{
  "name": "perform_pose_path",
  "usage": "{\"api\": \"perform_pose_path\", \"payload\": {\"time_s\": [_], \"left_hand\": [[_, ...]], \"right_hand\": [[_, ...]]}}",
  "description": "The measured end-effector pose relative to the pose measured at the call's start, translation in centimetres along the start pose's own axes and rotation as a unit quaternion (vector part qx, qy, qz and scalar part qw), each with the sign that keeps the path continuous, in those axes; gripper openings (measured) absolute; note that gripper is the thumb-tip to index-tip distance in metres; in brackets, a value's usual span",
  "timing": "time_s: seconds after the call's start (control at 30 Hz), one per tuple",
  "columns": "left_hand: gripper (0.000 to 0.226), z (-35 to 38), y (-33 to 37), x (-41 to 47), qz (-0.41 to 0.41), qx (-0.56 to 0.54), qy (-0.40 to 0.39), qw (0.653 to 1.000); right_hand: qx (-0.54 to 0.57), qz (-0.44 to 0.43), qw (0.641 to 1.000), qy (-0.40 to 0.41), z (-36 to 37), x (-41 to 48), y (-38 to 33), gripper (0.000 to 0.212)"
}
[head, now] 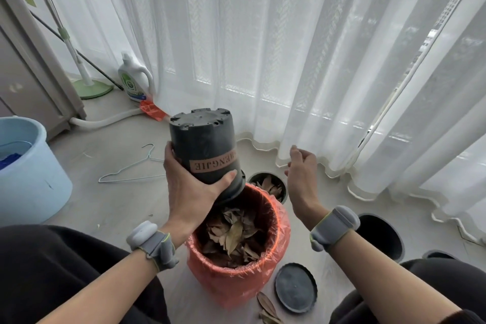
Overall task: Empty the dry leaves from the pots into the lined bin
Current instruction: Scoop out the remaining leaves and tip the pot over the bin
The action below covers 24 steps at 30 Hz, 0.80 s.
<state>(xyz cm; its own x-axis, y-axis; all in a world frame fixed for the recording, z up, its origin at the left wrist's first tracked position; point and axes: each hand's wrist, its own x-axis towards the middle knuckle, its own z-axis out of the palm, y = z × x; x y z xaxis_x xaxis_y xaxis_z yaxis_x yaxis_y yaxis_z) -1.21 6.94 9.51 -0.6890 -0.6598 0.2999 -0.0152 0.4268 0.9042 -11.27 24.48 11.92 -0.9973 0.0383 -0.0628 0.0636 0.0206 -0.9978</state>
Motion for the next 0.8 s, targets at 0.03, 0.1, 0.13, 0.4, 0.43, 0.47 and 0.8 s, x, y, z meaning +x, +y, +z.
{"api": "perform_pose_path", "payload": {"time_s": [0.03, 0.1, 0.13, 0.4, 0.43, 0.47, 0.8], "left_hand": [[0.135, 0.2, 0.1, -0.4, 0.002, 0.003, -0.011, 1.0], [0.137, 0.8, 0.4, -1.7, 0.011, 0.023, -0.04, 0.999], [0.138, 1.1, 0.5, -2.1, 0.017, 0.035, -0.047, 0.998], [0.132, 0.1, 0.6, -0.4, 0.002, -0.011, -0.014, 1.0], [0.133, 0.4, 0.8, -1.2, 0.005, -0.003, -0.031, 0.999], [0.134, 0.7, 0.9, -2.0, 0.006, 0.007, -0.045, 0.999], [0.133, 0.3, 1.4, -1.7, -0.001, -0.001, -0.032, 0.999]], "right_hand": [[-0.006, -0.003, 1.0, -0.021, 0.2, -0.2, 0.3, 0.03], [-0.035, 0.017, 0.989, -0.141, 1.0, -1.3, 0.9, 0.04], [-0.046, 0.035, 0.979, -0.195, 1.4, -1.7, 1.1, 0.045], [-0.012, 0.008, 0.999, -0.049, 0.3, -0.6, 0.3, 0.026], [-0.016, 0.007, 0.994, -0.107, 0.5, -1.2, 0.5, 0.03], [-0.027, 0.017, 0.984, -0.173, 0.9, -1.8, 0.7, 0.035], [-0.022, -0.015, 0.988, -0.151, 0.7, -2.1, 0.2, 0.039]]}}
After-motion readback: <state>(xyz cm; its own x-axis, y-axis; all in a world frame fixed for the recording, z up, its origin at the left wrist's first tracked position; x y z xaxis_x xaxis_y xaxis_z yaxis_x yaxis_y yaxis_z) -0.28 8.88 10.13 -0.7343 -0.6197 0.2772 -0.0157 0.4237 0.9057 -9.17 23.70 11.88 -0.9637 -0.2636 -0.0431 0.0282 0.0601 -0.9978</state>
